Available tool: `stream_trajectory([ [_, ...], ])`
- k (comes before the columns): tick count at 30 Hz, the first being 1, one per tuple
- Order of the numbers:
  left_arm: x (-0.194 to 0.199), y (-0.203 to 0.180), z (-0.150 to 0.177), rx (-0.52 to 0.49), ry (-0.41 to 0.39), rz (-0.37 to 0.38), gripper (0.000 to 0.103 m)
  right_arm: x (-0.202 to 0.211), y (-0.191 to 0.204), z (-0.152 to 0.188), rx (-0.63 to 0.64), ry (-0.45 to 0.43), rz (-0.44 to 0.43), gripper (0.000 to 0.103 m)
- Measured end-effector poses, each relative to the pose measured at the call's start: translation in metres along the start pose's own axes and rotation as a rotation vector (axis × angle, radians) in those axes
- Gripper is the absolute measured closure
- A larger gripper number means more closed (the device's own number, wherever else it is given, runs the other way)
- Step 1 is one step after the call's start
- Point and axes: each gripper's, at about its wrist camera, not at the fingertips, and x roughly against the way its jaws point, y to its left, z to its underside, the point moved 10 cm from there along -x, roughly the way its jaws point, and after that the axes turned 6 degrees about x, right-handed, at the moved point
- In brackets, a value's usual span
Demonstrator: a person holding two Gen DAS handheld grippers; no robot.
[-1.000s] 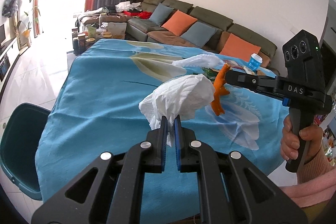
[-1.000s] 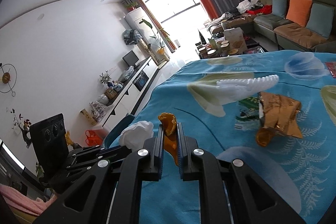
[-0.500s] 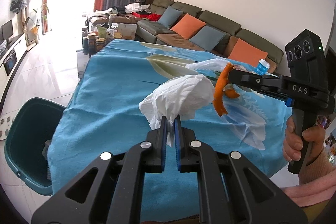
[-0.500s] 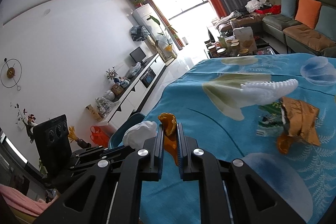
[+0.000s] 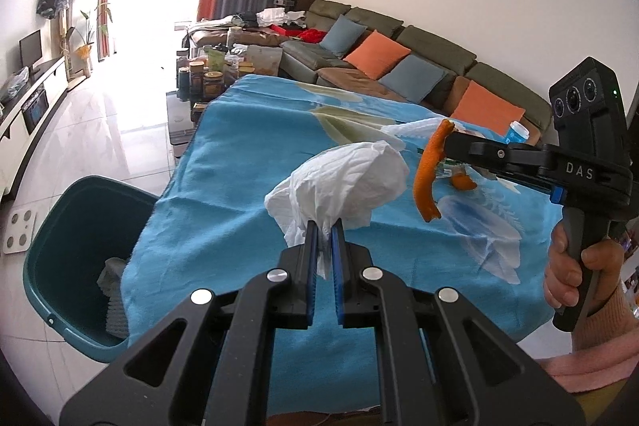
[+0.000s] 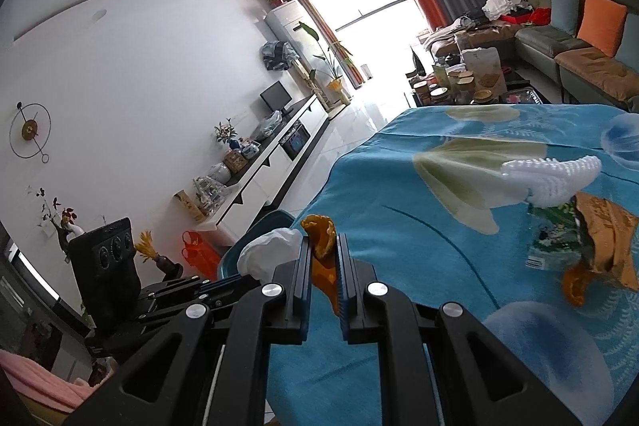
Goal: Collect trash
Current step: 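Lift the tissue and orange peel off the table with both grippers, then carry the tissue and orange peel over the teal bin with both grippers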
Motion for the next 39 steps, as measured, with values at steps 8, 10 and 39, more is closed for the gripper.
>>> stream_trajectory([
  [8, 0.004, 0.012, 0.001, 0.018, -0.008, -0.026, 0.096, -0.011, 0.007, -0.002, 0.01, 0.006, -0.02, 0.093],
  [10, 0.005, 0.015, 0.002, 0.023, -0.007, -0.03, 0.096, -0.013, 0.009, -0.002, 0.013, 0.009, -0.025, 0.093],
  [39, 0.025, 0.05, 0.004, 0.078, -0.04, -0.123, 0.096, -0.044, 0.038, -0.009, 0.064, 0.052, -0.107, 0.093],
])
